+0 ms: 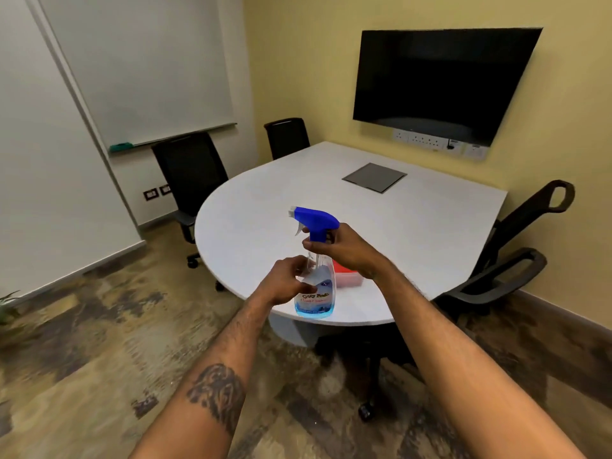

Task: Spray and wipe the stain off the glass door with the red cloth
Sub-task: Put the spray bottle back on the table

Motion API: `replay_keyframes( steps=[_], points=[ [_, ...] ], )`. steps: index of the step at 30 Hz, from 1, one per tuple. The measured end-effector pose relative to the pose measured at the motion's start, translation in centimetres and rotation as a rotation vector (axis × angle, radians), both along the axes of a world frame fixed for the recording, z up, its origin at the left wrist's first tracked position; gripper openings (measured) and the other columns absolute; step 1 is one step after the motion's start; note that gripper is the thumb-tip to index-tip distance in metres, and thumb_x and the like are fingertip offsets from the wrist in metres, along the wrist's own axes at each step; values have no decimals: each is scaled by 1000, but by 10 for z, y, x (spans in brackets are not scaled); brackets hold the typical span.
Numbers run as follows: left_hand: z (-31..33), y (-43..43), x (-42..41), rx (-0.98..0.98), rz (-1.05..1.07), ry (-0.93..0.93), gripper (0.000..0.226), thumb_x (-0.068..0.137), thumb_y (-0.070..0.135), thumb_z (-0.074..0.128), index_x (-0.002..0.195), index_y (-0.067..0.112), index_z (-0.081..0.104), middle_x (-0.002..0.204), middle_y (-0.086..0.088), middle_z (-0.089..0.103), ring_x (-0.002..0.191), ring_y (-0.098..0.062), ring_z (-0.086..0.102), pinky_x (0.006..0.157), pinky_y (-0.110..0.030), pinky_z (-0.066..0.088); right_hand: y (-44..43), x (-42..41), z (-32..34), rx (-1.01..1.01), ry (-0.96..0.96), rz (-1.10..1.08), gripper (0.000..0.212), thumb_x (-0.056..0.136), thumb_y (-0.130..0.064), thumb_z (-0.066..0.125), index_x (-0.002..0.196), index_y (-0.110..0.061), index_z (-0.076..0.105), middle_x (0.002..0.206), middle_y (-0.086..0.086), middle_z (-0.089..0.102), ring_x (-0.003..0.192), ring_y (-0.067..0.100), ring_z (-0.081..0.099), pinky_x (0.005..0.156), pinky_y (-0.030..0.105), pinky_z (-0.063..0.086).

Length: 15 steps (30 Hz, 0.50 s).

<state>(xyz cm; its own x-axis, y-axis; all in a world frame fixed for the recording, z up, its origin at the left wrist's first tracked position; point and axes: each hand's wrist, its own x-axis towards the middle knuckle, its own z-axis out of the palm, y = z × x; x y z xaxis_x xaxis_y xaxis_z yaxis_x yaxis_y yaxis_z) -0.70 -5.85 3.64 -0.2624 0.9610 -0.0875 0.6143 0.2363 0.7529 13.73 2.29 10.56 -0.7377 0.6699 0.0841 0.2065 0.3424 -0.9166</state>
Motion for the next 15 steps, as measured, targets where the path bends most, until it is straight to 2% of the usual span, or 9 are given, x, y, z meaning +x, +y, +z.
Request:
replay_keyframes(
  steps=[4, 9, 12, 15],
  points=[
    [-1, 62, 12, 2, -15, 1, 55, 85, 14, 78, 136, 13, 57, 141, -6, 62, 129, -24, 59, 106, -37, 48, 57, 12, -1, -2, 24, -34, 35, 89, -21, 71, 120, -27, 56, 106, -15, 67, 98, 5, 65, 78, 14, 49],
    [-7, 127, 20, 5, -51, -9, 58, 88, 15, 76, 142, 12, 54, 146, -8, 58, 133, -25, 57, 109, -40, 47, 114, 23, -7, -4, 36, -116, 38, 89, -21, 71, 124, -19, 56, 105, -10, 67, 98, 9, 64, 77, 14, 49],
    [-14, 166, 21, -2, -80, -8, 59, 90, 14, 74, 144, 12, 52, 149, -7, 55, 136, -26, 54, 109, -39, 47, 148, 26, -14, -8, 34, -174, 45, 90, -23, 71, 131, -13, 55, 113, -1, 67, 104, 16, 64, 81, 18, 51],
    [-22, 201, 20, -1, -110, -17, 58, 90, 13, 73, 144, 12, 51, 149, -8, 55, 136, -26, 54, 108, -38, 47, 177, 26, -21, -12, 15, -208, 46, 90, -24, 71, 132, -11, 55, 119, 4, 68, 110, 21, 64, 93, 32, 52]
  ],
)
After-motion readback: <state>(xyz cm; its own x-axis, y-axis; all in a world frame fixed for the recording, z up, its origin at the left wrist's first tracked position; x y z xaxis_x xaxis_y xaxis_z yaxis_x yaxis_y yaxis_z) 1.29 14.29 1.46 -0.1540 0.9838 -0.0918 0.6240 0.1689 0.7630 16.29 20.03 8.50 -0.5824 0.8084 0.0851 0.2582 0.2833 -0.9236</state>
